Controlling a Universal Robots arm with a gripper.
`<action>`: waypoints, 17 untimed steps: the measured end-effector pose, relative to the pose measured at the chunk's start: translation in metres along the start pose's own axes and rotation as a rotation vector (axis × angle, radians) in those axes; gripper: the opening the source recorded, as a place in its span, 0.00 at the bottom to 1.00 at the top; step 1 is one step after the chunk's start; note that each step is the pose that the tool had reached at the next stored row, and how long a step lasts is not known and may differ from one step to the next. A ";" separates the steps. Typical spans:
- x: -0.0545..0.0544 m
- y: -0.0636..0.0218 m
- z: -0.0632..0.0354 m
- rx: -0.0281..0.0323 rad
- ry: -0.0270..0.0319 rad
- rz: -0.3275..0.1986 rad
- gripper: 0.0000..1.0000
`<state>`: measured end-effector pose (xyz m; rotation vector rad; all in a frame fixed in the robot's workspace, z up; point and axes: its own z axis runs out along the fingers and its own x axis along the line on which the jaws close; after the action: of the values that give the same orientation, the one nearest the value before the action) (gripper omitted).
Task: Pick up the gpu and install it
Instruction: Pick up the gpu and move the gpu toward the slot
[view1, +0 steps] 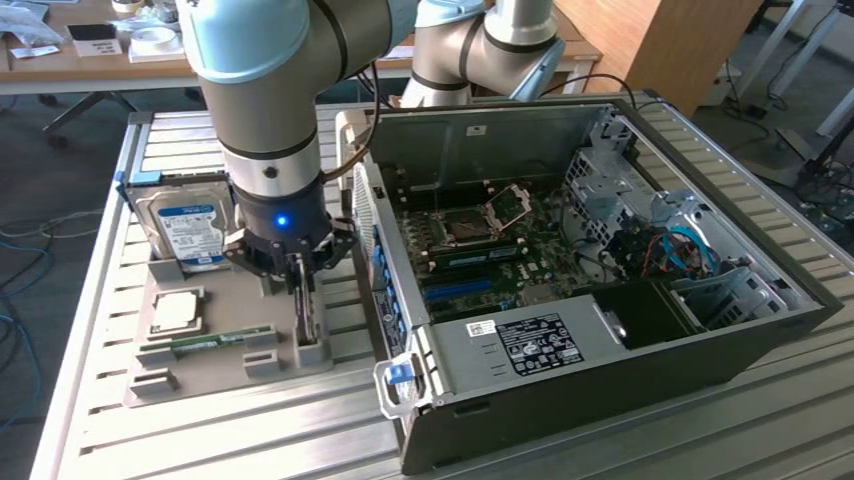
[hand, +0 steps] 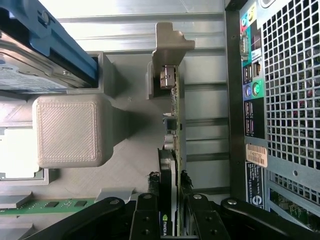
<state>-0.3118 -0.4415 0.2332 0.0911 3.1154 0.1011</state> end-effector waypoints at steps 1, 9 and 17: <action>0.000 0.0000 0.0000 -0.0002 0.0006 -0.009 0.26; 0.000 0.0000 0.0000 -0.0009 0.0027 -0.040 0.26; 0.000 0.0006 -0.0092 -0.0010 0.0027 -0.040 0.26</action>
<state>-0.3117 -0.4415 0.2425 0.0280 3.1179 0.1020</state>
